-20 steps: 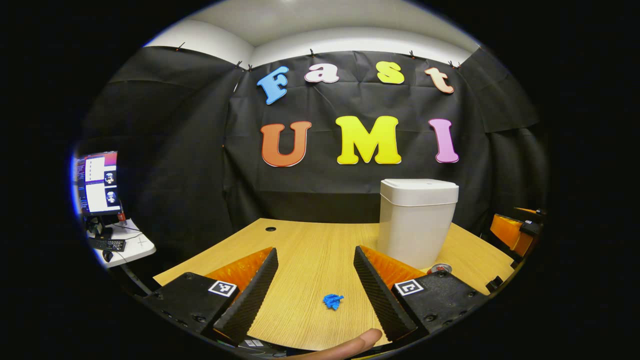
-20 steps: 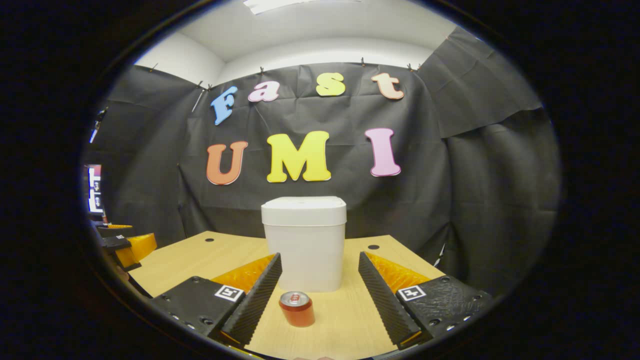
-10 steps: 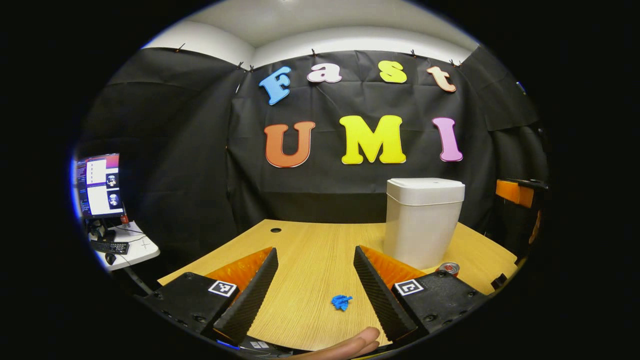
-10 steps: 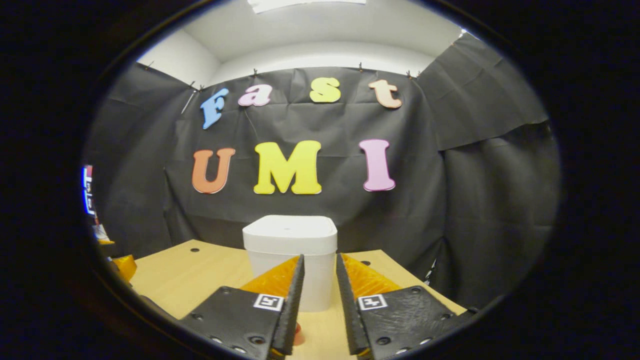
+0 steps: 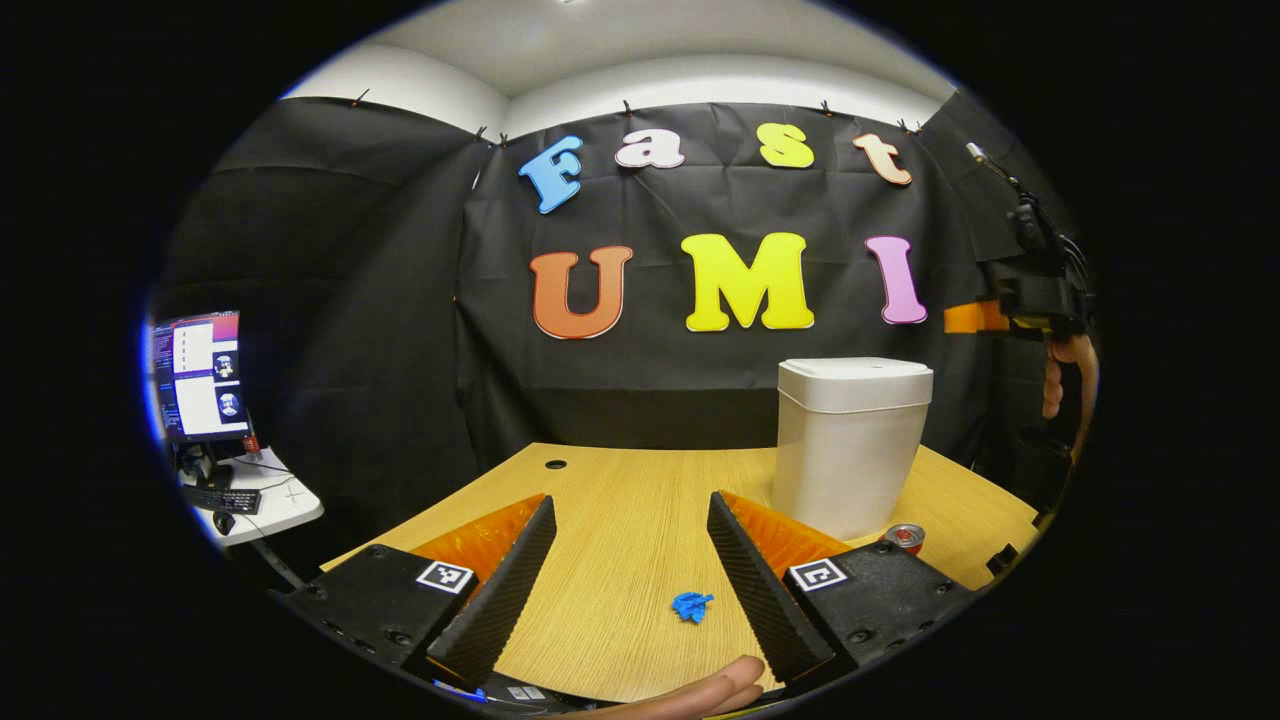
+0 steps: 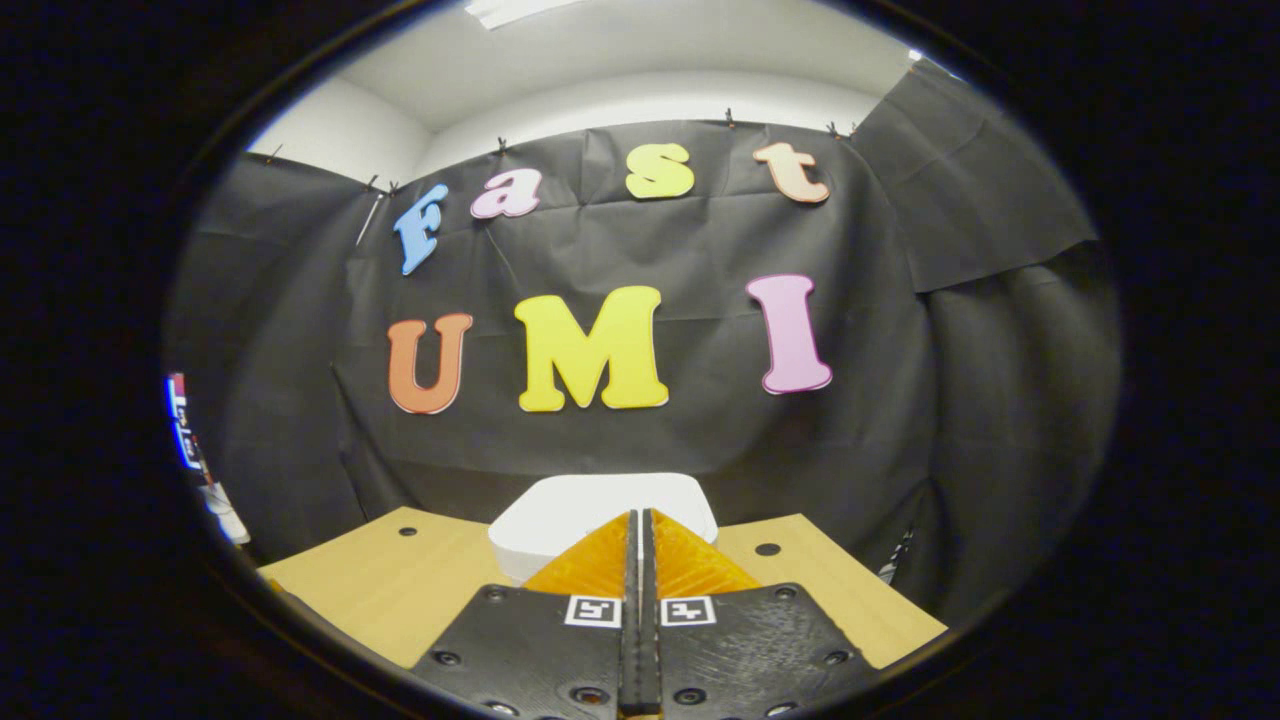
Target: Press the lid of the desktop garbage bin to open it, pick up the crumpled paper on the desktop and throw it into the bin, then pick up the pop can on the desktop and drop it into the bin, and finally close the garbage bin lid.
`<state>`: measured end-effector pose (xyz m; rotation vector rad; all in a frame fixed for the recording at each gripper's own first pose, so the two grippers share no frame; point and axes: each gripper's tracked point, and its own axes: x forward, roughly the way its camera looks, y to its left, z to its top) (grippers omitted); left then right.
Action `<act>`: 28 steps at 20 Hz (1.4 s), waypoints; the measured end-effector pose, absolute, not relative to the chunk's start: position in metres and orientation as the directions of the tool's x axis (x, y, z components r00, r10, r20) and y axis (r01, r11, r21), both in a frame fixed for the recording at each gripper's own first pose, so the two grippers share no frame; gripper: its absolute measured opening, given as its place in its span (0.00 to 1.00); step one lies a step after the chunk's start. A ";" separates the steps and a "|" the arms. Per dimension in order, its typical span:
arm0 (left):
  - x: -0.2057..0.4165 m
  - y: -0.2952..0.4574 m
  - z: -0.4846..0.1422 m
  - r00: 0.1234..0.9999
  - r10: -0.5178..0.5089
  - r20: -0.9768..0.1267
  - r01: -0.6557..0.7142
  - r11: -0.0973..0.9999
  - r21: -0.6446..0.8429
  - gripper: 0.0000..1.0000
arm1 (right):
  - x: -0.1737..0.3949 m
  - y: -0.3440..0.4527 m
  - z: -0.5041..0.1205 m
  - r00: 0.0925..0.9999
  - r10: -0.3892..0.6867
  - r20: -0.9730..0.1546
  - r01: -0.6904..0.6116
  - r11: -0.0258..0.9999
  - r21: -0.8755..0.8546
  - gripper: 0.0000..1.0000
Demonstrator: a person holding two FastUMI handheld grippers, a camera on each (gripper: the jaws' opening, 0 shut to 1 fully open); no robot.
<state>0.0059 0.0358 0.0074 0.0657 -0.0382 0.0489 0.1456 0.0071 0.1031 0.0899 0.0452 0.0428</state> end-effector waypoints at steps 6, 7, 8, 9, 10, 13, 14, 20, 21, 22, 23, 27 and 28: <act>0.006 0.045 0.011 0.997 0.056 0.049 -0.059 0.996 0.065 0.98 | 0.198 0.032 0.078 0.983 0.057 -0.173 -0.046 0.996 0.071 0.00; 0.007 0.044 0.011 0.997 0.053 0.050 -0.057 0.996 0.074 0.98 | 0.202 0.037 0.072 0.979 0.072 -0.188 -0.058 0.995 0.081 0.00; 0.006 0.047 0.012 0.997 0.055 0.054 -0.059 0.995 0.082 0.98 | 0.203 0.035 0.071 0.979 0.068 -0.192 -0.053 0.995 0.082 0.00; 0.007 0.050 0.013 0.996 0.060 0.058 -0.065 0.994 0.088 0.98 | 0.204 0.035 0.071 0.980 0.067 -0.188 -0.052 0.995 0.080 0.00; 0.007 0.052 0.013 0.996 0.063 0.060 -0.068 0.993 0.091 0.98 | 0.205 0.032 0.071 0.981 0.058 -0.187 -0.045 0.996 0.076 0.00; 0.008 0.055 0.012 0.996 0.069 0.062 -0.074 0.993 0.092 0.98 | 0.206 0.035 0.063 0.976 0.074 -0.203 -0.054 0.993 0.103 0.00; 0.009 0.054 0.011 0.996 0.067 0.058 -0.073 0.993 0.091 0.98 | 0.208 0.040 0.060 0.974 0.093 -0.206 -0.070 0.991 0.114 0.00; 0.008 0.051 0.011 0.997 0.061 0.055 -0.067 0.993 0.100 0.98 | 0.206 0.045 0.040 0.964 0.073 -0.255 -0.060 0.997 0.055 0.01; 0.009 0.051 0.011 0.997 0.060 0.056 -0.065 0.993 0.101 0.98 | 0.202 0.043 0.036 0.963 0.054 -0.263 -0.051 0.998 0.021 0.01; 0.009 0.051 0.012 0.997 0.061 0.057 -0.066 0.993 0.100 0.98 | 0.203 0.044 0.029 0.952 0.041 -0.302 -0.043 0.999 0.000 0.01; 0.009 0.052 0.011 0.997 0.060 0.057 -0.066 0.993 0.098 0.98 | 0.203 0.044 0.037 0.964 0.033 -0.263 -0.038 0.999 -0.015 0.00; 0.010 0.052 0.009 0.997 0.065 0.050 -0.070 0.993 0.099 0.98 | 0.178 0.048 0.035 0.980 0.027 -0.197 -0.028 1.000 -0.003 0.00; 0.011 0.052 0.010 0.996 0.067 0.051 -0.072 0.993 0.099 0.98 | 0.174 0.046 0.035 0.983 0.024 -0.179 -0.026 1.000 -0.009 0.00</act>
